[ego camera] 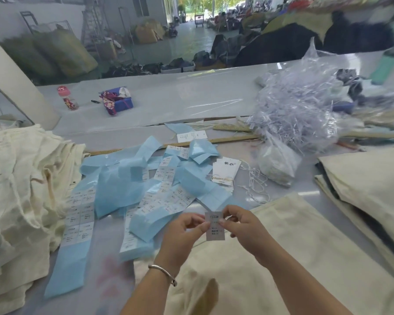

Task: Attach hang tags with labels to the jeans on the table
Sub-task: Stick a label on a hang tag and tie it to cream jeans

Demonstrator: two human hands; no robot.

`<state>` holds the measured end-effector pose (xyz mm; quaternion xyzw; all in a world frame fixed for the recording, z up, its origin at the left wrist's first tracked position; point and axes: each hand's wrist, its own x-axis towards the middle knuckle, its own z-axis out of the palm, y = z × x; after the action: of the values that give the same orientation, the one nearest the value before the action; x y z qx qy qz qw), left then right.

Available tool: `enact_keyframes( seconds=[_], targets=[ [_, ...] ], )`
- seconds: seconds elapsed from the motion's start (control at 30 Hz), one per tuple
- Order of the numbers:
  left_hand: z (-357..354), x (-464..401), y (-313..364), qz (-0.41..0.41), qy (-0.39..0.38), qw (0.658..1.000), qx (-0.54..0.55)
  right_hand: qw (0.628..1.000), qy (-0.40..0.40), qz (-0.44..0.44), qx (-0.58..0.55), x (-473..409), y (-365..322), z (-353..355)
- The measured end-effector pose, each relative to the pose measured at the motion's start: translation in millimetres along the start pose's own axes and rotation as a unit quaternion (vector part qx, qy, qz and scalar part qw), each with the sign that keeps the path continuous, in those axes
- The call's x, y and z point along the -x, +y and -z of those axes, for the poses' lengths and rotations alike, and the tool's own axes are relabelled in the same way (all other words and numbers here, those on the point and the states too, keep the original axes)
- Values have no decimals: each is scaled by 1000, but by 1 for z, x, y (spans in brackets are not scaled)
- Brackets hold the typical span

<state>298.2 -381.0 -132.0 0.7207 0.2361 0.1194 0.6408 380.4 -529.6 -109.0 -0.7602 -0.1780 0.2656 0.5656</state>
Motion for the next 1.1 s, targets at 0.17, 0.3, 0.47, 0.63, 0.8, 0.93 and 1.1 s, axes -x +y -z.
enact_keyframes(
  seconds=[0.17,0.3,0.47,0.63,0.8,0.93,1.1],
  targets=[
    [-59,-27,5,31,32,999,-9,999,20,-41,16,-38,25,58],
    [-76,-57,3,60,101,993,1,992,114,-52,9,-97,42,93],
    [-85,-91,5,92,147,978,113,966,124,24,226,-202,46,102],
    [-87,-127,12,46,155,975,154,863,53,59,499,-287,51,93],
    [-93,-148,11,47,144,975,160,836,28,58,546,-319,63,90],
    [-95,-148,13,39,106,962,248,818,27,63,571,-323,60,96],
    [-91,-143,17,24,82,958,273,817,16,45,575,-317,60,97]
  ],
)
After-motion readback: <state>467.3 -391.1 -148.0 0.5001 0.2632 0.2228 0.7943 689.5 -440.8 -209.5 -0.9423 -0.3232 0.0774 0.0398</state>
